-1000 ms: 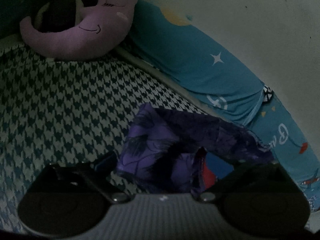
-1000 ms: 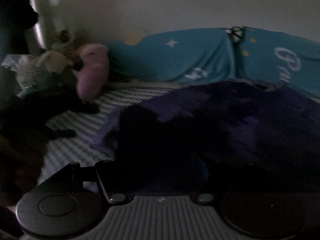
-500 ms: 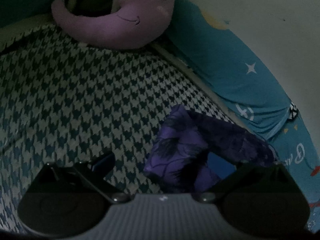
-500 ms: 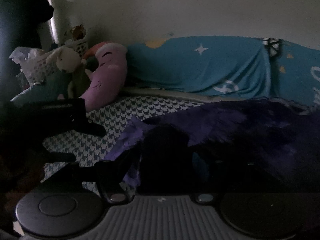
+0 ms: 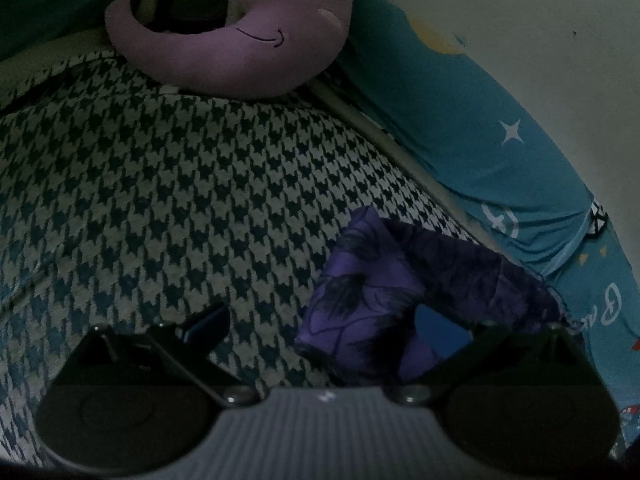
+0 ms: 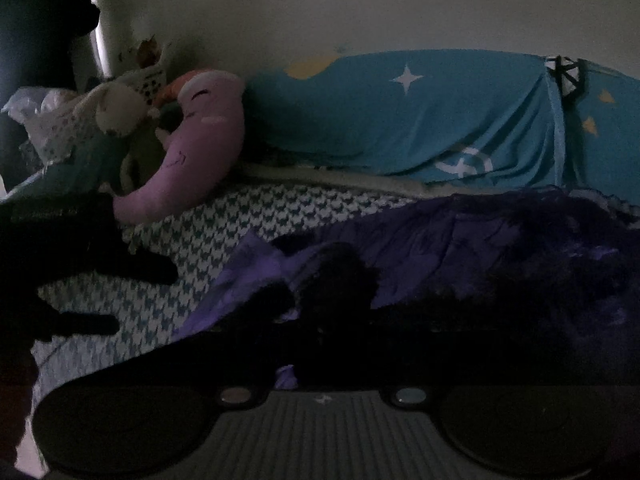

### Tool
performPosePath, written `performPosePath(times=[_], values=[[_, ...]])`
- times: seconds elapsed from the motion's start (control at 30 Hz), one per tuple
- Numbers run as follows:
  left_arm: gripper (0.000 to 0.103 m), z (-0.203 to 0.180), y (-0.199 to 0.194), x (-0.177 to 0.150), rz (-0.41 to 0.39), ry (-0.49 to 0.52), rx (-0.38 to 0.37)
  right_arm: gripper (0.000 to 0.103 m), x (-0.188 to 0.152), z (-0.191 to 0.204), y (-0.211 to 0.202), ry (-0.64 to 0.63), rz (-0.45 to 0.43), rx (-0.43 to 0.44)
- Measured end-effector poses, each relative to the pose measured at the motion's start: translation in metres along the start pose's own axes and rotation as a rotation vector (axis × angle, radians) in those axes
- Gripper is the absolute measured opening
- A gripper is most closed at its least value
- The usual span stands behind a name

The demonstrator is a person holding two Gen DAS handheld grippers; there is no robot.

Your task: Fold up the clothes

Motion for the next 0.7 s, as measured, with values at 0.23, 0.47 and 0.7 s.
performPosePath(times=[0.23,0.47,0.7], values=[[0.103,-0.005,-0.001,-0.003,-0.015,0.009,0.000,0.009,0.036,-0.035,-0.035,0.118,-0.130,-0.016],[0.103,-0.022,0.006,-0.021,-0.002,0.068,-0.025,0.009,0.065,-0.085,-0.074,0.229,-0.253,-0.095],[0.103,-0.051,0.017,-0.044,0.025,0.131,-0.055,0.009,0.065,-0.141,-0.119,0.313,-0.338,-0.210]])
Point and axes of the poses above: each gripper's, at about its wrist camera, not at the fingertips, and y roughly the way its jaws point, z to its left, x to its top, the point moved 7 cm from there along y, roughly the way its jaws point, and after that the axes turned 8 degrees about z, right-handed, at the moved point
